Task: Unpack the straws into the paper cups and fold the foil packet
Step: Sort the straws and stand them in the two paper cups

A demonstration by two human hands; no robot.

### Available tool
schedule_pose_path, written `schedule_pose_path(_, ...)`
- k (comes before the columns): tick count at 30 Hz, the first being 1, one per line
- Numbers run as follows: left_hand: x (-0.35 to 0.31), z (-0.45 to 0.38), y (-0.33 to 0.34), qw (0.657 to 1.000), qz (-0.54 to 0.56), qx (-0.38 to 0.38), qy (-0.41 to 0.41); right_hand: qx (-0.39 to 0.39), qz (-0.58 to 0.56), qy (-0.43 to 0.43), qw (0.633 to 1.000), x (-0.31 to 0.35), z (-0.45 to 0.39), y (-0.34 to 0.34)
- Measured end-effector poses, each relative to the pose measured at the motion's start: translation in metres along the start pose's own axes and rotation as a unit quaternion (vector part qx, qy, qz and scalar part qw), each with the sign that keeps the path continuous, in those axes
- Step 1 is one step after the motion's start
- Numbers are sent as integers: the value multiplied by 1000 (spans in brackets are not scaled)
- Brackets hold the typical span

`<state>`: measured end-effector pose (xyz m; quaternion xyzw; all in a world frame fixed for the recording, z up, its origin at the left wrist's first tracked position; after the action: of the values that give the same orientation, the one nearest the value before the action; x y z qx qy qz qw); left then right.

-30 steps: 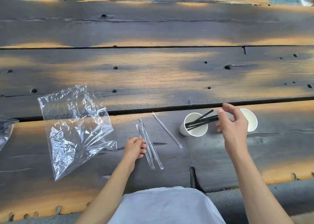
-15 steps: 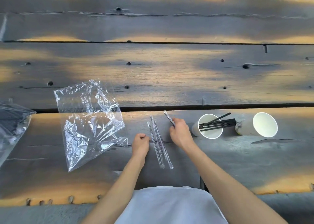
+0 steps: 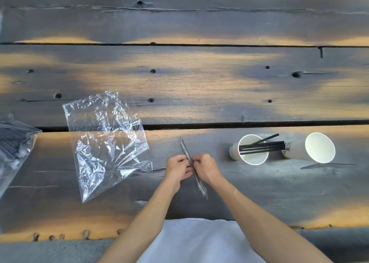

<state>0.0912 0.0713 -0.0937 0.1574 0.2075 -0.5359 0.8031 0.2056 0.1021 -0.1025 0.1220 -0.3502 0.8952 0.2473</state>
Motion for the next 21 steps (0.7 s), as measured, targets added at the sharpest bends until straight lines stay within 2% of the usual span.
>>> schedule_pose_path(3, 2, -2, 1, 1000, -11, -20, 15, 1, -27, -3, 1000, -1, 0, 5)
schedule_pose_path(7, 4, -3, -2, 998, -40, -14, 43, 32, -218, 13, 975, -7, 2, 6)
schedule_pose_path(12, 4, -1, -8, 997, -50, 19, 53, 37, -341, 22, 939, -3, 15, -8)
schedule_pose_path(21, -19, 27, -13, 988, 67, 130, 51, 133, -493, -42, 859, 20, 29, -34)
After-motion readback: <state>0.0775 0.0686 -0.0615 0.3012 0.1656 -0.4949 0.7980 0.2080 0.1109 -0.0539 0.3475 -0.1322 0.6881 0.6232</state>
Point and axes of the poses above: each hand's wrist, its own z-axis away from the middle knuckle, its own y-axis out of the palm, x = y × z, the point moved 4 cm from there along -z, towards the middle knuckle, and after that the axes turned 7 degrees about z, right-handed, at the moved point
